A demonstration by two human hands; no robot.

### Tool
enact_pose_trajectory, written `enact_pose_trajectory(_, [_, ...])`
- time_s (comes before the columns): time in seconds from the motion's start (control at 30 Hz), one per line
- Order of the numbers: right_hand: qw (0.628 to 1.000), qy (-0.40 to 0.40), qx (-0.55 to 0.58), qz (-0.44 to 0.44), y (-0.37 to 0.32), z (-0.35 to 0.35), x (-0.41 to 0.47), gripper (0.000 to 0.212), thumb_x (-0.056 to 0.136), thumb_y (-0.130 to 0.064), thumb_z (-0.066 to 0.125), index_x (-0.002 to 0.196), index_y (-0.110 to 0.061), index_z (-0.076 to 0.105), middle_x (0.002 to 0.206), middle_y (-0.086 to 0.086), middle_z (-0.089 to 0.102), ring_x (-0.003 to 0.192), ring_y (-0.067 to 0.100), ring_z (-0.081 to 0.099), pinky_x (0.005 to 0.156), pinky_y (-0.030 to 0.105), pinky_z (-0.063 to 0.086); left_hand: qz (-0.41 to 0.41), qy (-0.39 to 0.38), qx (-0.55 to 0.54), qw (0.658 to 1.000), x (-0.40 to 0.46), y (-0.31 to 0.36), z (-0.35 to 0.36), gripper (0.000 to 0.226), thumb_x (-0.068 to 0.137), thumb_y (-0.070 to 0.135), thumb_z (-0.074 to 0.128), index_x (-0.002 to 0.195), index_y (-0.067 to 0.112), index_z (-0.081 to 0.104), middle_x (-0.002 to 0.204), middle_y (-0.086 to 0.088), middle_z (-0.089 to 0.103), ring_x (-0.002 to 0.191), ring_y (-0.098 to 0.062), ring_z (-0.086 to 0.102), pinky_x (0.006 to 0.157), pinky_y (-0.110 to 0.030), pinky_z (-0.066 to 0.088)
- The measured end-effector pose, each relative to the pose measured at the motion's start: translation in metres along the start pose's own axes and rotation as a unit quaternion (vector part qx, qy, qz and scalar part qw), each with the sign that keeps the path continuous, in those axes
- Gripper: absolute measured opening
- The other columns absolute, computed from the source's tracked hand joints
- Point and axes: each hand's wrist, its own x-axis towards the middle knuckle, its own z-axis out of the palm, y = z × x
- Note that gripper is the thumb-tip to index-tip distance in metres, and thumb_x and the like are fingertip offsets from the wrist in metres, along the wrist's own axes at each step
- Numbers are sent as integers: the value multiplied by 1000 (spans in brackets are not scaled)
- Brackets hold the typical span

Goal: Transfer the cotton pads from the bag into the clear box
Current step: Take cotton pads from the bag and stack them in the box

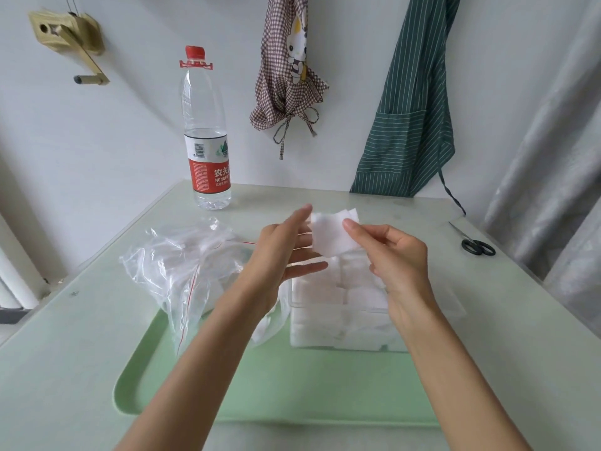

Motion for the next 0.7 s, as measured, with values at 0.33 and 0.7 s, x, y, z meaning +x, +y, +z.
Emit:
enact_pose_trajectory(0.33, [988, -125, -83, -30, -18, -15, 4, 31, 82, -8, 71, 108, -14, 56, 89, 7, 72, 72, 9, 68, 68, 20, 56, 167, -6, 187, 968, 6, -4, -2, 29, 85, 25, 69, 84, -4, 68, 76, -21, 68, 69, -17, 60, 71, -36, 53])
enact_pose_trajectory(0.7, [934, -41, -347, -80, 1, -41, 28, 15, 72, -12, 77, 69, -21, 65, 67, -4, 69, 62, 12, 65, 56, 16, 46, 123, 24, 549, 827, 33, -16, 29, 17, 88, 34, 61, 95, 22, 72, 88, -1, 70, 95, -27, 61, 69, -28, 40])
